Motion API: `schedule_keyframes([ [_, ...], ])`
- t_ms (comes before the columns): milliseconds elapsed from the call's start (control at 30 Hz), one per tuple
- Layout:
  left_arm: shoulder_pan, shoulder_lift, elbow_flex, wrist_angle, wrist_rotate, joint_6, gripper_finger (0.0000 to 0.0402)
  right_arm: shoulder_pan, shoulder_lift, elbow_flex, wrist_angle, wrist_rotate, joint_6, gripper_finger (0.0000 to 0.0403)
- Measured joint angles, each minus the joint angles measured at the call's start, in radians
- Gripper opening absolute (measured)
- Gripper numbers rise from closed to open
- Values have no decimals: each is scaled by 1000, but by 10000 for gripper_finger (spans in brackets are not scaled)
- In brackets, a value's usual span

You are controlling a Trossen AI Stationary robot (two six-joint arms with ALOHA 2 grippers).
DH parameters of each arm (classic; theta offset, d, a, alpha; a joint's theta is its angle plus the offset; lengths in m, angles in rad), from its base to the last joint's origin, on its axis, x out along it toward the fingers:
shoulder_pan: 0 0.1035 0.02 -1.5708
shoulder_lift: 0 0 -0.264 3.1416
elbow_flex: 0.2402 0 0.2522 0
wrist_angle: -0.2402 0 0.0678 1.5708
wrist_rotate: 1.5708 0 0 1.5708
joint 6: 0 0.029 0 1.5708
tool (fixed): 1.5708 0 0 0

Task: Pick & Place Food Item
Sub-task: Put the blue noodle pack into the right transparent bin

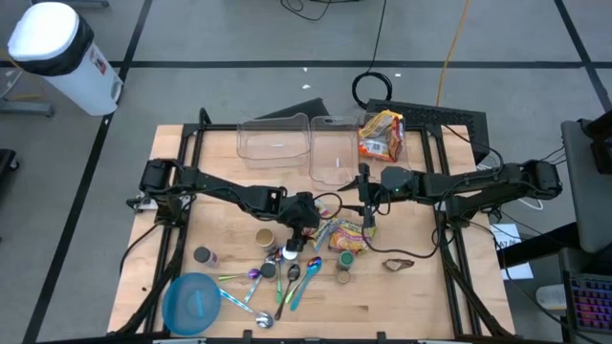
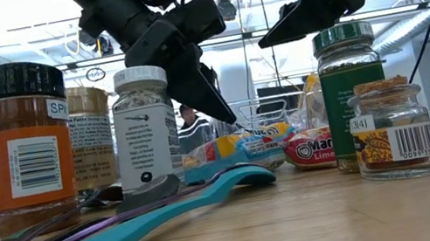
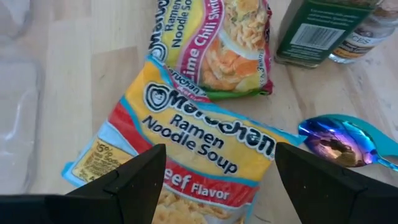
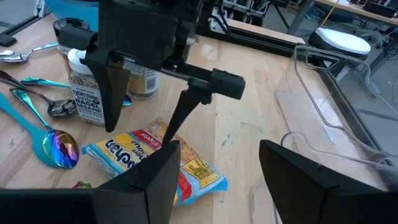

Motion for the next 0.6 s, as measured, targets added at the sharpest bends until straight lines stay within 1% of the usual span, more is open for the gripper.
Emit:
schedule_keyframes([
  [67,3,0,0,-7,-36,2,310,0,0,0,0,1,0,212],
  [167,23,-18,8,1,-128,-14,310,0,0,0,0,1,0,212],
  [233,40,-33,11,12,-158,-36,310,0,0,0,0,1,0,212],
  [267,47,-38,10,16,-160,-46,310,0,0,0,0,1,0,212],
  [333,49,-58,10,50,-133,-65,310,0,0,0,-1,1,0,212],
  [433,36,-71,16,67,-115,-59,310,0,0,0,0,0,0,212],
  [600,6,-51,13,30,-110,-28,310,0,0,0,-2,-1,0,212],
])
